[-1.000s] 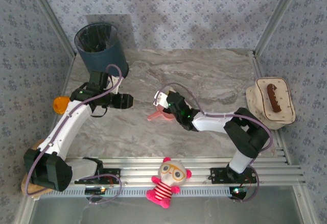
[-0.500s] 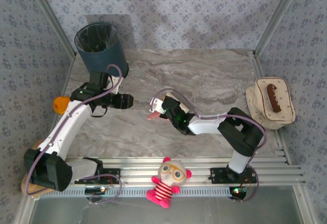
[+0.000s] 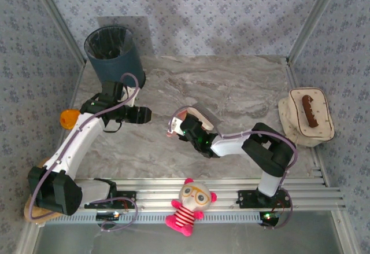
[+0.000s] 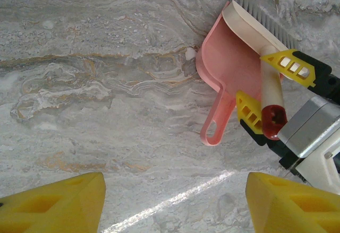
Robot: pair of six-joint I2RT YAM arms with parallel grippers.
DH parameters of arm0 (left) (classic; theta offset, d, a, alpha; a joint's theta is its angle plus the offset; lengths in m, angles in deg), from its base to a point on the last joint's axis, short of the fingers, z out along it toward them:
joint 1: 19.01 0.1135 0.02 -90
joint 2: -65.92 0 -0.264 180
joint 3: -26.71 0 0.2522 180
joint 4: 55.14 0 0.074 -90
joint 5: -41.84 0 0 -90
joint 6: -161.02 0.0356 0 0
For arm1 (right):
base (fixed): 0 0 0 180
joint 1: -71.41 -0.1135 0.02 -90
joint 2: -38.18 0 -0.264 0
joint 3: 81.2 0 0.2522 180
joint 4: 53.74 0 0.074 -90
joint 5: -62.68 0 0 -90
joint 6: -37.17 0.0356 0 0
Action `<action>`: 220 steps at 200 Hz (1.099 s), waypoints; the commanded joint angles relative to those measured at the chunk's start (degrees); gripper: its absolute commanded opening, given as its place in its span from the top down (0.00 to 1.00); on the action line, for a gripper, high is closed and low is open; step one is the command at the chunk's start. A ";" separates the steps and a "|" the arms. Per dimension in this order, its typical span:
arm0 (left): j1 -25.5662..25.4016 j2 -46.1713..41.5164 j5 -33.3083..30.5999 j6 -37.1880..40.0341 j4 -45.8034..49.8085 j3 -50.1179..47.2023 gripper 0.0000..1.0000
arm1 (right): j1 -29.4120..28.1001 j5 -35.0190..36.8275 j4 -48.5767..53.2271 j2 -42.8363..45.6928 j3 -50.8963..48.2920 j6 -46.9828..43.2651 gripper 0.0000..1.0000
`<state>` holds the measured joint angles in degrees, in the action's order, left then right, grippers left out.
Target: Sweep away the paper scraps from the table
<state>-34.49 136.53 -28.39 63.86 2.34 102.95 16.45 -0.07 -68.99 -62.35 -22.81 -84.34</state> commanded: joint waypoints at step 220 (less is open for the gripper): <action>0.19 -0.57 -12.99 -8.40 -0.01 1.31 0.28 | -3.85 5.79 -13.32 9.48 -6.67 9.38 0.29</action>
<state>-34.49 136.55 -33.75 60.80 2.50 102.98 12.05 0.43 -76.10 -54.24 -28.26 -78.59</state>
